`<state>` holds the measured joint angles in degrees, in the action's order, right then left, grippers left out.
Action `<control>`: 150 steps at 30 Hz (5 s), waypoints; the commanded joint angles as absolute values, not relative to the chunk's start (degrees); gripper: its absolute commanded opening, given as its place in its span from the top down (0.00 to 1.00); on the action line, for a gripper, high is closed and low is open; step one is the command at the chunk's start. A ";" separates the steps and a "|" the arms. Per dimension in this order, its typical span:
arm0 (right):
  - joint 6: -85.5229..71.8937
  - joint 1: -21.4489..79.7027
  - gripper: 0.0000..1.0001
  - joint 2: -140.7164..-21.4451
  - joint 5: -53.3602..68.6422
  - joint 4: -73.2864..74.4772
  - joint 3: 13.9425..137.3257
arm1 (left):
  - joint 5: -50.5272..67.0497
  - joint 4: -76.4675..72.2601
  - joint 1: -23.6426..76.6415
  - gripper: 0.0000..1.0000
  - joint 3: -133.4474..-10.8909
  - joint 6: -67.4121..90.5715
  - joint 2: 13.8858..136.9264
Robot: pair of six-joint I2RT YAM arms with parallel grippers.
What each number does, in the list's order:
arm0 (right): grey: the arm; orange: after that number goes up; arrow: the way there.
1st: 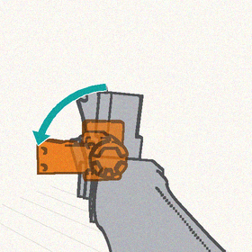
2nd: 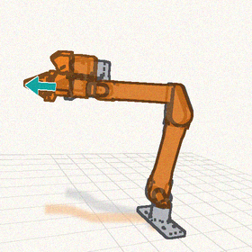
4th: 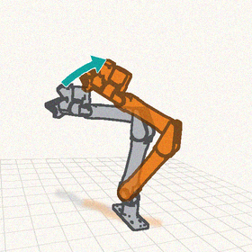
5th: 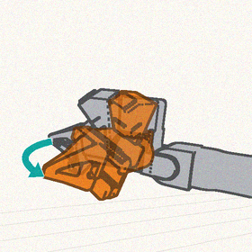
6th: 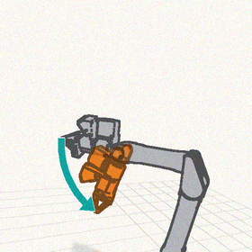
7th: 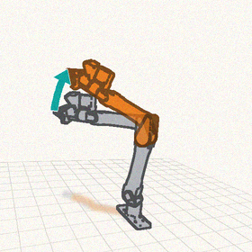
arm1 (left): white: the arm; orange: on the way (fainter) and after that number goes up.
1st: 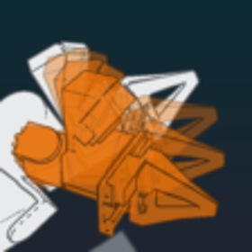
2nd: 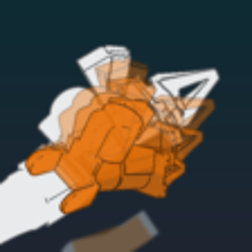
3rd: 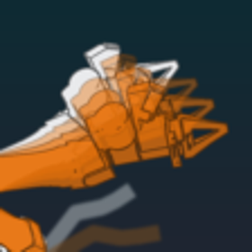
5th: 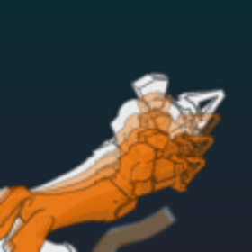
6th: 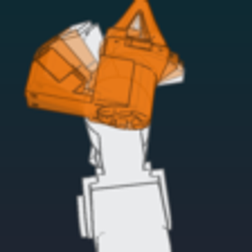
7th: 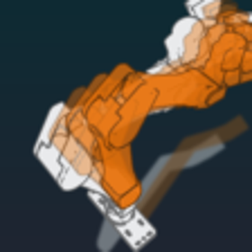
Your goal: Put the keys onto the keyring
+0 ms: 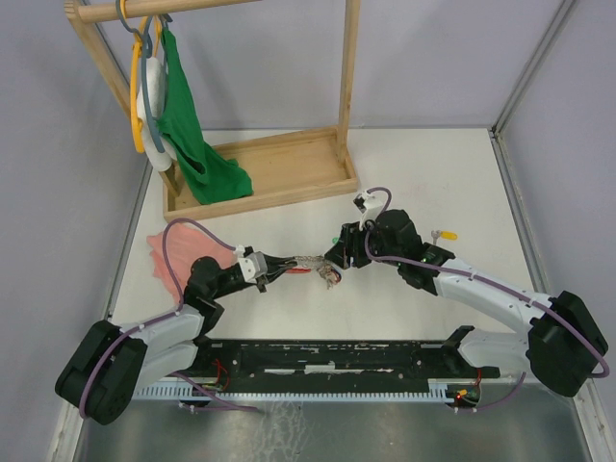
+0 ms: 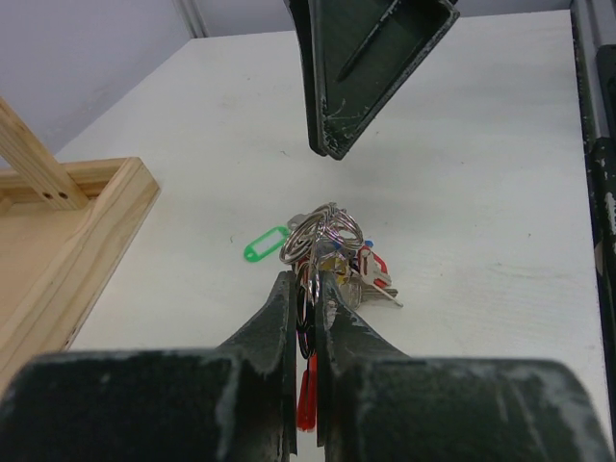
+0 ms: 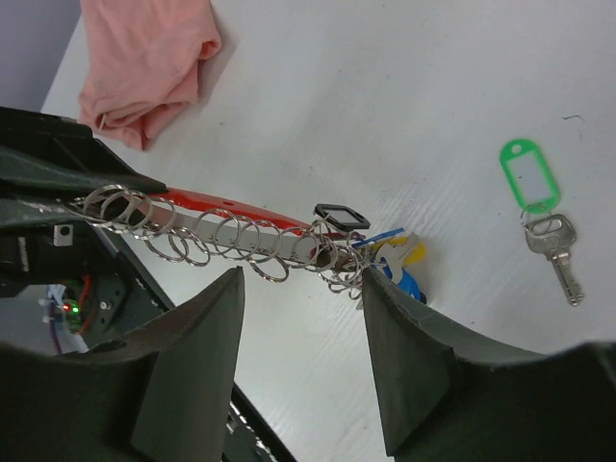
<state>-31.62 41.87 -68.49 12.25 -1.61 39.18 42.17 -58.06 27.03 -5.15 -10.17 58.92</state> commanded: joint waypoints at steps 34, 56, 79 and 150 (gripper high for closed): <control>-55.86 39.05 0.52 -81.78 27.88 -18.75 36.97 | 34.55 -59.27 37.35 0.97 -3.56 -38.26 59.58; -51.48 38.94 0.70 -75.31 28.41 -14.89 36.87 | 33.22 -58.08 37.71 0.97 -2.68 -37.50 57.02; -44.42 36.65 0.66 -81.36 28.33 -36.73 26.21 | 27.07 -67.56 37.75 0.97 0.00 -27.63 55.85; 0.59 38.11 0.99 -70.48 25.87 7.63 46.63 | 32.51 -58.65 37.71 0.58 -1.64 -24.65 50.11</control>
<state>-13.91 37.19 -70.89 29.58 -7.70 39.79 29.61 -60.95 37.63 -0.69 -24.10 52.21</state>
